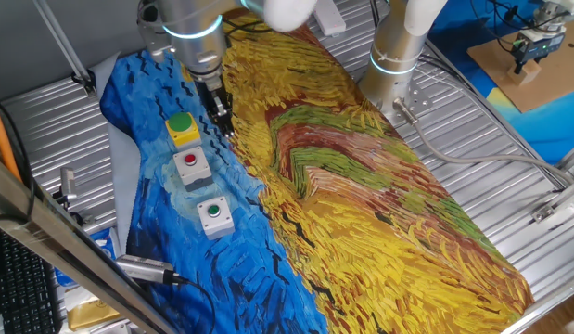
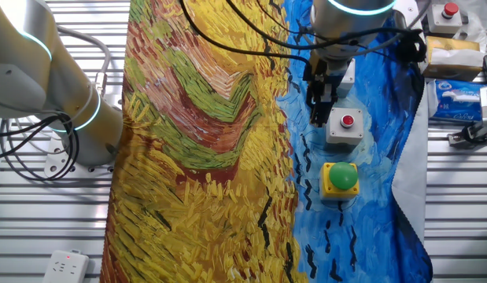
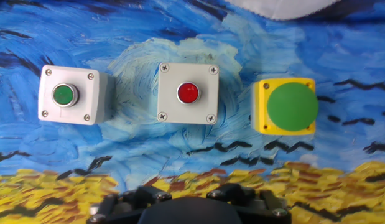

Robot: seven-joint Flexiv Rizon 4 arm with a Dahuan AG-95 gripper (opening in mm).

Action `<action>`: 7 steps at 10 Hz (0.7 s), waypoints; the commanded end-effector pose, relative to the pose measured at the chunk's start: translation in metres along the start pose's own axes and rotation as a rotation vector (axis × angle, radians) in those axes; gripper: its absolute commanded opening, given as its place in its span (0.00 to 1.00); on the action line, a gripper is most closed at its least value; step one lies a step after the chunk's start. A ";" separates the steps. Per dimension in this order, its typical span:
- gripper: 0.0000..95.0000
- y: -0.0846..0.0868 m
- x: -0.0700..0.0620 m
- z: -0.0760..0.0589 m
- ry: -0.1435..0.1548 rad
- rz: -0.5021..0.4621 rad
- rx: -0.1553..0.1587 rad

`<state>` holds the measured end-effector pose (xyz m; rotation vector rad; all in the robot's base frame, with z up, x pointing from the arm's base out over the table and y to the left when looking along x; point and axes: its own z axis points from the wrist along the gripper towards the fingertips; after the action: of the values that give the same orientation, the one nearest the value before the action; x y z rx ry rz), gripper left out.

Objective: Press three buttons from left to right in sequence

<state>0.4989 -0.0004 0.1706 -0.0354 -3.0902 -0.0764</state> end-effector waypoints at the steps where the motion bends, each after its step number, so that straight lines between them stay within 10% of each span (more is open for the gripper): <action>1: 0.00 0.000 -0.001 0.001 0.095 0.031 -0.074; 7: 0.00 0.000 -0.001 0.001 0.101 0.034 -0.070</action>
<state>0.4991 0.0001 0.1702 -0.0835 -2.9863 -0.1808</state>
